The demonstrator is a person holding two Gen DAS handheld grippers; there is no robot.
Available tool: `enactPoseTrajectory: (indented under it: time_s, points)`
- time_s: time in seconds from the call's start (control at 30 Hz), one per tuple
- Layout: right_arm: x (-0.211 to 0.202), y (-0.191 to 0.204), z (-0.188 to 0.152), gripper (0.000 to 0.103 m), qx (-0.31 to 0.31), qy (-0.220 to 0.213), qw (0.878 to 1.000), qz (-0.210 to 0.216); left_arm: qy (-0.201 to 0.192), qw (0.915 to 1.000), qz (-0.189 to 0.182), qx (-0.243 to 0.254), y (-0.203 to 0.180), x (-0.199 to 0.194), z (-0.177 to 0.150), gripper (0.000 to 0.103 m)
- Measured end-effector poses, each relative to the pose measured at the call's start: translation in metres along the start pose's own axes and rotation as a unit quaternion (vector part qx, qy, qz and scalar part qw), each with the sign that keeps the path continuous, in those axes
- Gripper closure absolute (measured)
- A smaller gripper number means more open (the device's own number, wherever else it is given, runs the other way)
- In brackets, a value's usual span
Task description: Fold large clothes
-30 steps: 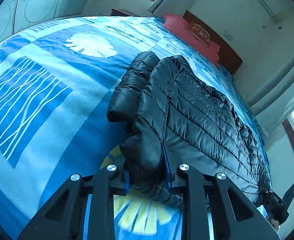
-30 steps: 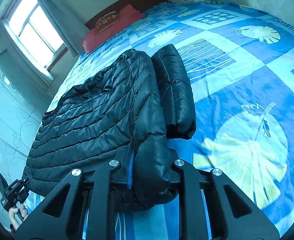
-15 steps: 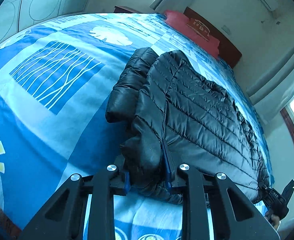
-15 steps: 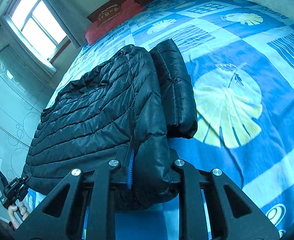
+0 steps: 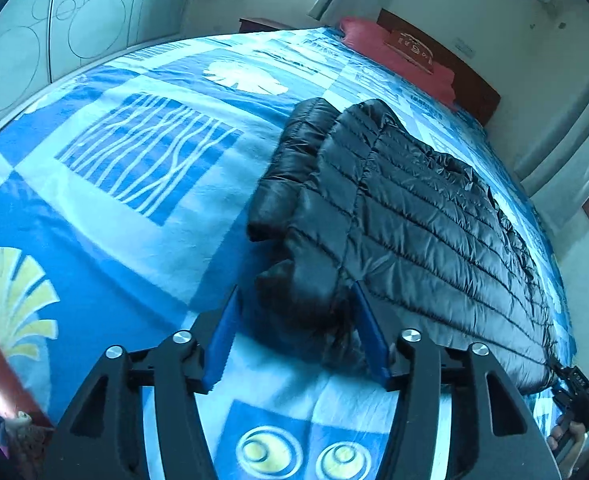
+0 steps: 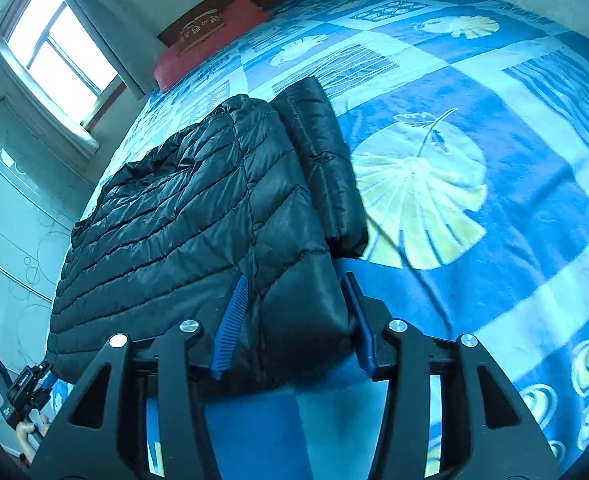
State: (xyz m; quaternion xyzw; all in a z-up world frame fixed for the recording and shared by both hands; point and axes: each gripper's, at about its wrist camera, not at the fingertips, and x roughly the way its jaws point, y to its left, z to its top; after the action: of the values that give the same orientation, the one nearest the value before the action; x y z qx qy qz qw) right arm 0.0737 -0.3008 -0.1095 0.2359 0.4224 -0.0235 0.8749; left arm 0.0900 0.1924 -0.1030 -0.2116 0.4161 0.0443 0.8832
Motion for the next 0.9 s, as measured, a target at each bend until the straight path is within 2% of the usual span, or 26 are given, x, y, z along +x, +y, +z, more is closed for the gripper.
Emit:
enactPoseTrajectory:
  time_s: [0.07,0.27,0.33,0.53,0.63,0.77,0.9]
  points:
    - [-0.01,-0.002,-0.002,0.046,-0.008,-0.004,1.0,-0.017,-0.003,0.9999,0.009,0.005,0.004,-0.006,-0.002,0.041]
    - [-0.038,-0.005,-0.004,0.046,-0.03,-0.027,0.996,-0.083,-0.017,0.9989,0.04,0.02,0.012,-0.027,-0.002,0.04]
    - [-0.044,0.002,-0.001,0.046,-0.043,-0.036,0.994,-0.089,-0.025,0.9981,0.049,0.027,0.015,-0.032,0.001,0.04]
    - [-0.035,0.061,0.01,0.049,-0.105,-0.035,0.993,-0.046,-0.033,0.9982,0.044,0.024,0.019,-0.027,0.019,0.04]
    - [-0.012,0.1,0.011,0.058,-0.14,-0.015,0.99,-0.02,-0.03,0.9979,0.048,0.032,0.017,-0.018,0.027,0.04]
    - [0.026,0.156,0.016,0.059,-0.179,0.016,0.984,0.015,-0.013,0.9988,0.04,0.027,0.022,-0.001,0.037,0.04]
    - [0.052,0.208,0.027,0.059,-0.209,0.019,0.977,0.033,-0.009,0.9985,0.041,0.037,0.022,0.01,0.048,0.04]
